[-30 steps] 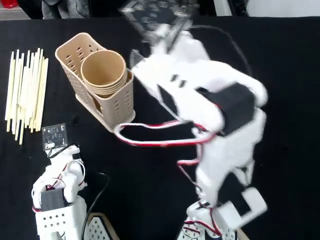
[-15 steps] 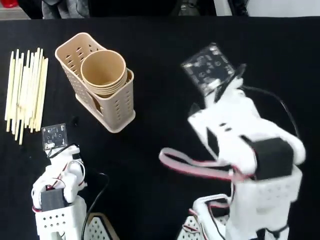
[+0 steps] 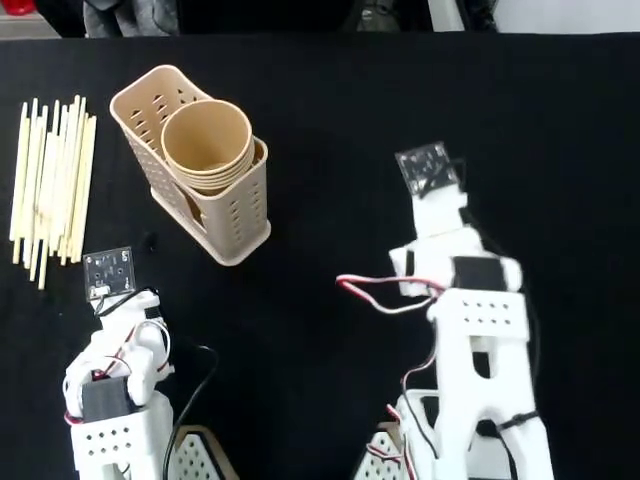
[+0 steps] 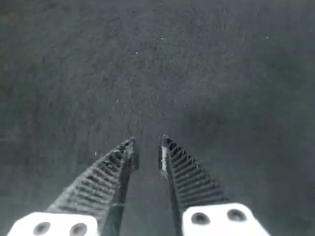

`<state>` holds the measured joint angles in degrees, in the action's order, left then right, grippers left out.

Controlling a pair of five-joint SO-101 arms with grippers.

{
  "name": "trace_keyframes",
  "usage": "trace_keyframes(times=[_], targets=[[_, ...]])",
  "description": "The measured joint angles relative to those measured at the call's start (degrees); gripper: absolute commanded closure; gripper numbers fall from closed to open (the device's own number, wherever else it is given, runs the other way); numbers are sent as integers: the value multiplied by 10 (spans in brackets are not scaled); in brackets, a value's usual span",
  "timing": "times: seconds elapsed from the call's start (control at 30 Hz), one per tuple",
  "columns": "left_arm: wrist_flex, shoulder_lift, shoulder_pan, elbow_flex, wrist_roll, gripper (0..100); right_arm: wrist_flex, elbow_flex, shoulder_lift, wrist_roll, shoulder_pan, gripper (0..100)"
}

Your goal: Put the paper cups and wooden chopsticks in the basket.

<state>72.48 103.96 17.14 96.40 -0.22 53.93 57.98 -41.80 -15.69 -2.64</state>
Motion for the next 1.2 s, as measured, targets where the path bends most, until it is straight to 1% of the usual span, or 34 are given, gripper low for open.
trace_keyframes(times=[0.1,0.3,1.0,1.07,1.2], targets=[[0,0,0,0,0,970,-74,47,0,24,0,913],[0,0,0,0,0,970,-147,101,0,60,0,913],[0,0,-11,0,-3,970,-163,113,0,65,0,913],[0,0,-11,-1,-23,970,-163,113,0,65,0,913],[4,0,2,-36,-104,968,-163,114,0,65,0,913]])
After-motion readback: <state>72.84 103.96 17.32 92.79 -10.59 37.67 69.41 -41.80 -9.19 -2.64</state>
